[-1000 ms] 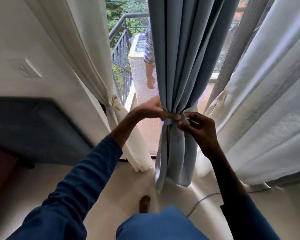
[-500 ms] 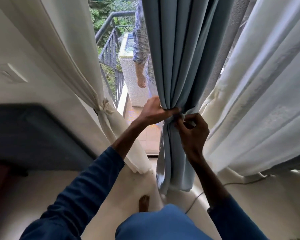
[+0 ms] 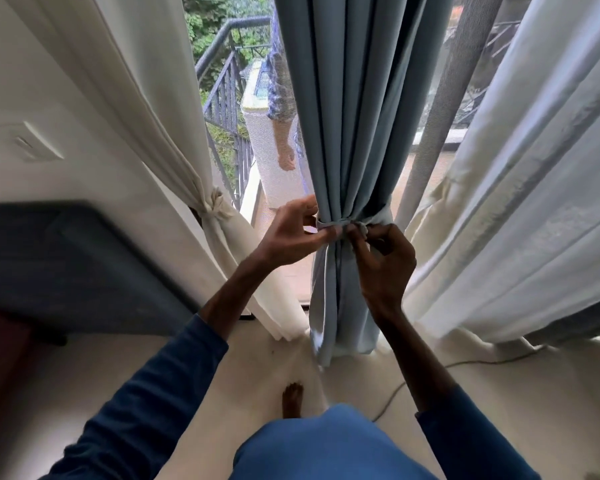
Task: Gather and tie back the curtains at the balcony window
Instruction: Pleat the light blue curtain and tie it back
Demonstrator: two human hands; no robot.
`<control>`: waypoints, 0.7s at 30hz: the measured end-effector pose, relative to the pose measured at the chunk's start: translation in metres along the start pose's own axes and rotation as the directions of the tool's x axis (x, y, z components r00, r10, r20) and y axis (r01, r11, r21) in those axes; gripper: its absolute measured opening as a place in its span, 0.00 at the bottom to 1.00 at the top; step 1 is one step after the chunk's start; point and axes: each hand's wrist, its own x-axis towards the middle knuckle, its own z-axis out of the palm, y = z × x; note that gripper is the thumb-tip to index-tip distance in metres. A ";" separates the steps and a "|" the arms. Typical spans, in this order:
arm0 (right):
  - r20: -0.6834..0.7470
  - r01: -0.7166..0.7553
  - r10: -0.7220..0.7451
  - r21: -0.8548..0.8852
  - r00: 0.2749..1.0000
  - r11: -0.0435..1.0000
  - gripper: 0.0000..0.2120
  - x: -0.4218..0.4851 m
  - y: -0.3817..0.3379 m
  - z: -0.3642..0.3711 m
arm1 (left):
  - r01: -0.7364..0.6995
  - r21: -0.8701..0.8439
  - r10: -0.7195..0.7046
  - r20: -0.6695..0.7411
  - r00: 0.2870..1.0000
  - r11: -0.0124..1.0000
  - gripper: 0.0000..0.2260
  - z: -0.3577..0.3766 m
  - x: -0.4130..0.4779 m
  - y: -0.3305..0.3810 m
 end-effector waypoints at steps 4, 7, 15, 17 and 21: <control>-0.047 0.024 -0.021 0.055 0.999 0.998 0.09 0.008 -0.012 0.006 | 0.000 0.033 -0.001 0.022 1.000 0.999 0.07 0.004 -0.004 0.002; -0.027 0.018 -0.017 0.050 0.999 0.999 0.11 0.016 -0.014 0.008 | 0.007 0.037 -0.010 0.060 0.998 0.999 0.12 0.000 -0.003 0.002; 0.041 -0.171 0.166 0.165 0.985 0.971 0.16 0.028 -0.002 -0.001 | -0.064 0.111 0.087 -0.215 0.973 0.992 0.35 0.008 -0.015 -0.015; 0.044 -0.185 0.180 0.161 0.983 0.969 0.15 0.024 -0.001 -0.001 | -0.086 0.170 0.130 -0.270 0.954 0.982 0.29 0.012 -0.017 -0.022; 0.044 -0.155 0.153 0.051 0.987 0.987 0.15 0.018 0.002 -0.004 | -0.099 0.438 0.244 -0.288 0.926 0.894 0.17 0.012 -0.020 -0.031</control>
